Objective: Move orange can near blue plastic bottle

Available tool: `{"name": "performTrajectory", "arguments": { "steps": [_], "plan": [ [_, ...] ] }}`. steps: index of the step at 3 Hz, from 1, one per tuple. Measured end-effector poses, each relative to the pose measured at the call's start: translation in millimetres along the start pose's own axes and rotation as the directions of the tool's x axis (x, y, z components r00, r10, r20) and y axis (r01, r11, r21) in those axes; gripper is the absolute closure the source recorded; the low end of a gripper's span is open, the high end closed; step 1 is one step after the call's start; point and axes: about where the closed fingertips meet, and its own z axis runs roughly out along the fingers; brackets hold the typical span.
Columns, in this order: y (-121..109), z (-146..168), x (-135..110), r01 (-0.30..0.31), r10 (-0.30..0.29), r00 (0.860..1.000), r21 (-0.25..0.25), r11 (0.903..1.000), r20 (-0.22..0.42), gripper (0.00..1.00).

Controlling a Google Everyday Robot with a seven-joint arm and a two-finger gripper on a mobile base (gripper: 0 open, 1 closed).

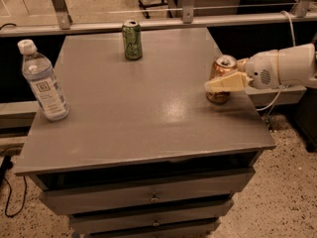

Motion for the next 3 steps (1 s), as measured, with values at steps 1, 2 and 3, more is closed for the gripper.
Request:
{"name": "performTrajectory", "arguments": {
  "steps": [1, 2, 3],
  "plan": [
    [1.8, -10.5, -16.3, 0.008, -0.007, 0.998, -0.012, 0.9999, 0.063, 0.63],
    [-1.4, -34.4, -45.4, 0.074, -0.073, 0.992, -0.008, 0.9972, 0.101, 0.86],
    [-3.3, -42.3, -59.0, 0.097, -0.096, 0.988, 0.002, 0.9953, 0.117, 1.0]
  ]
}}
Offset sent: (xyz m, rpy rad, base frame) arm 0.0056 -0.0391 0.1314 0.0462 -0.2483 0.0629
